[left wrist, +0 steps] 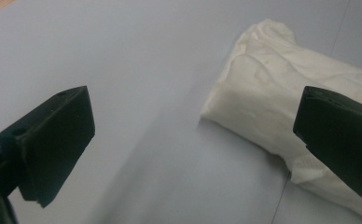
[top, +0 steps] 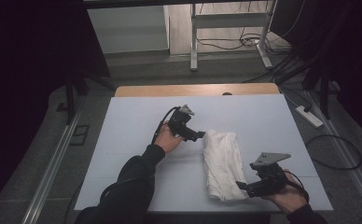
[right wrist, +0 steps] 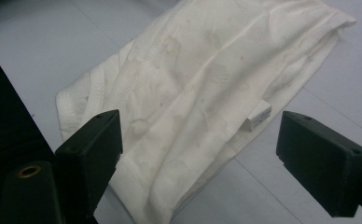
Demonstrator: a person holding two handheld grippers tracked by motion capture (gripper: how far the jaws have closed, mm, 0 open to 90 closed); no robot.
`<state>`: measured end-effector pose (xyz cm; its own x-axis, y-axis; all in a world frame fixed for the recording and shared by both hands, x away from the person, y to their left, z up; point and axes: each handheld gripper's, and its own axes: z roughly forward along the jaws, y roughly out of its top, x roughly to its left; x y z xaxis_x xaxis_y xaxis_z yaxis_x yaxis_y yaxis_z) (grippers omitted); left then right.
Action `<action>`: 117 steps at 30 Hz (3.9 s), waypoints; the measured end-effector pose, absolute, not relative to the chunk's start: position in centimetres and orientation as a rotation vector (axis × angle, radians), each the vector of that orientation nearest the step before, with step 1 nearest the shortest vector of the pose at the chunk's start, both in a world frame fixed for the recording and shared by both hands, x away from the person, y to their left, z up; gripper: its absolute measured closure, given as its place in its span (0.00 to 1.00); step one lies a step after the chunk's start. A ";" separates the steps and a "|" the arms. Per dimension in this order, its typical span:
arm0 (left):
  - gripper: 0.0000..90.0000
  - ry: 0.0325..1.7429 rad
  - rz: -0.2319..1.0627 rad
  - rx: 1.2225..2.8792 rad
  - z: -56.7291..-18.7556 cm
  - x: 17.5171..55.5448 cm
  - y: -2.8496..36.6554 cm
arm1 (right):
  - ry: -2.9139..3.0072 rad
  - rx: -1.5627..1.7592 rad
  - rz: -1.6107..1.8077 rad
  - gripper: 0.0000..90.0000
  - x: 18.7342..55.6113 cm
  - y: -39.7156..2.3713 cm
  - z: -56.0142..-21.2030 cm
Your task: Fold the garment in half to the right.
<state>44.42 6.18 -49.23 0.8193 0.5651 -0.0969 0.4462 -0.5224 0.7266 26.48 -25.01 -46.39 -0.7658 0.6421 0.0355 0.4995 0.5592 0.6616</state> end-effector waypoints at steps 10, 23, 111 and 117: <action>0.00 0.769 0.198 2.198 -49.4 43.8 8.7 | 2.569 0.955 1.001 0.11 26.5 -25.0 -46.4; 0.00 0.847 0.191 2.174 -50.0 42.8 12.4 | 2.550 0.964 0.997 0.04 26.8 -25.1 -46.6; 0.00 0.990 0.280 2.027 -47.5 29.1 21.4 | 2.459 1.055 0.928 0.00 27.9 -27.8 -46.7; 0.00 0.999 0.290 2.012 -47.4 28.3 22.0 | 2.458 1.067 0.925 0.00 27.8 -27.9 -46.6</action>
<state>28.30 21.99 -47.40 0.6543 0.7407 -0.1527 0.5439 -0.3205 0.7755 27.82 -27.92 -46.60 -0.6766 0.7360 -0.0214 0.5393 0.5151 0.6663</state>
